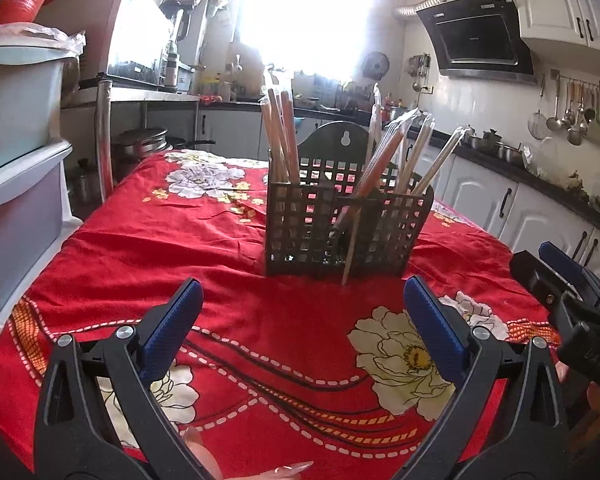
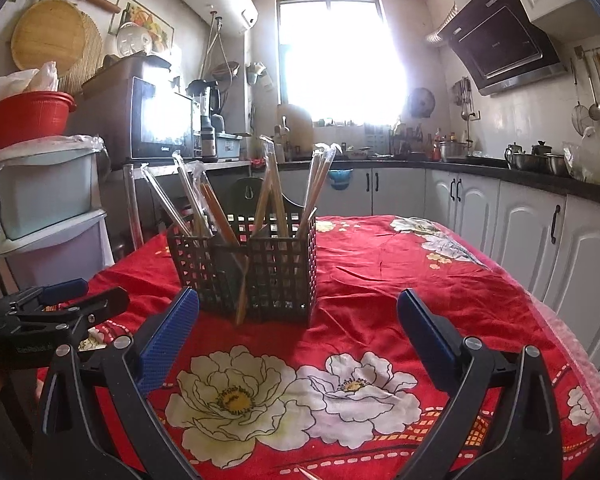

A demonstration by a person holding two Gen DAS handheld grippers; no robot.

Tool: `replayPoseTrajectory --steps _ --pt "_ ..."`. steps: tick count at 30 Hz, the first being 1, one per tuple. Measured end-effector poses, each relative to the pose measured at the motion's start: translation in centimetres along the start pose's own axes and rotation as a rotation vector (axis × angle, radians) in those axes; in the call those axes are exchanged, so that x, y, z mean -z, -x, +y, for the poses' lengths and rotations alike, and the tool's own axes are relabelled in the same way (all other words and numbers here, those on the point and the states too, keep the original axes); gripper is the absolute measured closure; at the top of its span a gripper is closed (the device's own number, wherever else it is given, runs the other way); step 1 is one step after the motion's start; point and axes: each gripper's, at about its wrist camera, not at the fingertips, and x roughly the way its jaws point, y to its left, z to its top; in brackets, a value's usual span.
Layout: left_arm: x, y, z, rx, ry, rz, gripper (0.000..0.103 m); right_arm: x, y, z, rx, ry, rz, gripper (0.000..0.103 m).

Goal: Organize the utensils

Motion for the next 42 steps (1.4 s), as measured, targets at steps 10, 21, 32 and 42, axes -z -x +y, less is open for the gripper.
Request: replayPoseTrajectory --steps 10,21,32,42 --pt "0.16 -0.11 0.09 -0.031 0.003 -0.002 0.01 0.23 -0.31 0.28 -0.001 0.003 0.017 0.006" --pt "0.21 -0.04 0.21 -0.038 0.009 -0.005 0.01 0.3 -0.5 0.19 0.002 -0.002 0.025 0.006" --pt "0.18 0.26 0.07 -0.042 0.002 -0.02 0.01 0.4 -0.73 0.23 -0.001 -0.004 0.034 0.006" --pt "0.12 0.43 0.06 -0.043 0.0 -0.03 0.01 0.44 -0.69 0.19 0.0 -0.006 0.034 0.006"
